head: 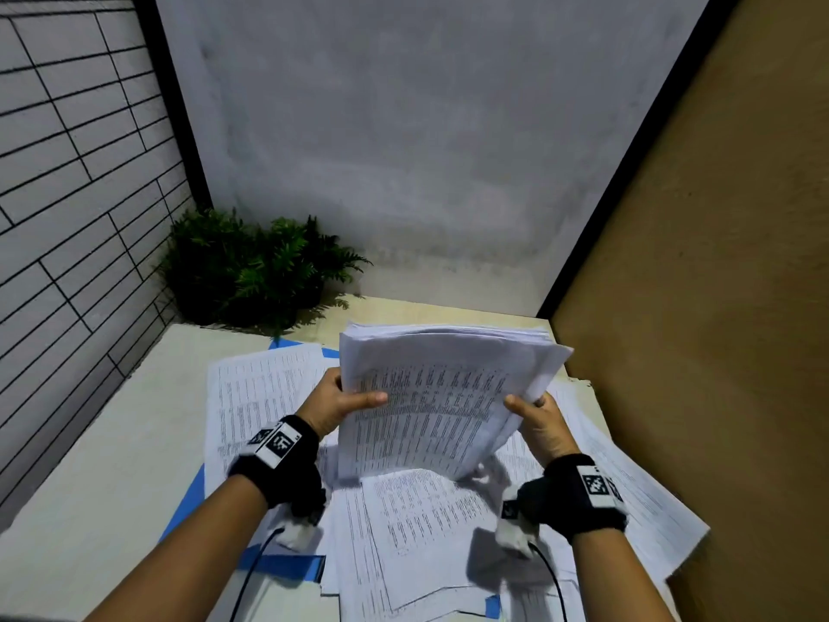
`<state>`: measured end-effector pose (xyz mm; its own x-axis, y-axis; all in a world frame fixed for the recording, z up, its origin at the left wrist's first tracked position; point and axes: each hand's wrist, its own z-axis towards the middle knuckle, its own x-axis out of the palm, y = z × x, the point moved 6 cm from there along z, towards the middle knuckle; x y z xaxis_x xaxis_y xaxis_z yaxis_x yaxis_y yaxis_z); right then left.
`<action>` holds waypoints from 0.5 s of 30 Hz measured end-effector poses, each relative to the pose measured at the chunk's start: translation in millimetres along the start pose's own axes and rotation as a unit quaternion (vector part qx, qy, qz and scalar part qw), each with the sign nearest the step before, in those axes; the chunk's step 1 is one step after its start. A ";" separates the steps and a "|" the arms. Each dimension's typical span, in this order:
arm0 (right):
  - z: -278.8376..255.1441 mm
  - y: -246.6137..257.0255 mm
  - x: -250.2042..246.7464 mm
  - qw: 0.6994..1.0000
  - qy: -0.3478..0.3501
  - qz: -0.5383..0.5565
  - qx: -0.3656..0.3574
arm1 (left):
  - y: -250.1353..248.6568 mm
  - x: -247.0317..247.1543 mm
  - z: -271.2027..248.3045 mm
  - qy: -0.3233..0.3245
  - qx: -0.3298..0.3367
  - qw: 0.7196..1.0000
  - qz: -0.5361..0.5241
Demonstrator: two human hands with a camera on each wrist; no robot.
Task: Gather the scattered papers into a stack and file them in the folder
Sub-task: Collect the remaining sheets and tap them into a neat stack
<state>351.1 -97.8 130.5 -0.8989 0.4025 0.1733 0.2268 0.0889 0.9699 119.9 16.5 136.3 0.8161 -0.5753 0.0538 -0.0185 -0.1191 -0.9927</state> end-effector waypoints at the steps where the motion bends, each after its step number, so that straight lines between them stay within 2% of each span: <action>1: -0.3 -2.6 2.0 1.000 0.001 -0.014 0.007 | 0.7 1.5 -0.2 0.004 -0.006 1.000 -0.002; 5: 4.0 -2.1 15.9 0.999 0.027 -0.034 -0.001 | 7.3 2.7 2.0 -0.024 -0.029 0.999 -0.014; 10: 14.7 13.2 18.4 0.999 0.009 -0.027 -0.031 | 8.2 1.2 6.8 -0.029 -0.034 0.999 -0.014; 15: 22.1 33.3 12.1 0.997 -0.024 -0.006 -0.075 | 6.2 -2.9 9.3 -0.020 -0.008 1.000 -0.004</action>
<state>356.1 -69.8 161.0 -0.8816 0.4452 0.1569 0.1547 -0.0416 0.9871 122.8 25.0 129.0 0.8383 -0.5421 0.0570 -0.0213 -0.1372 -0.9903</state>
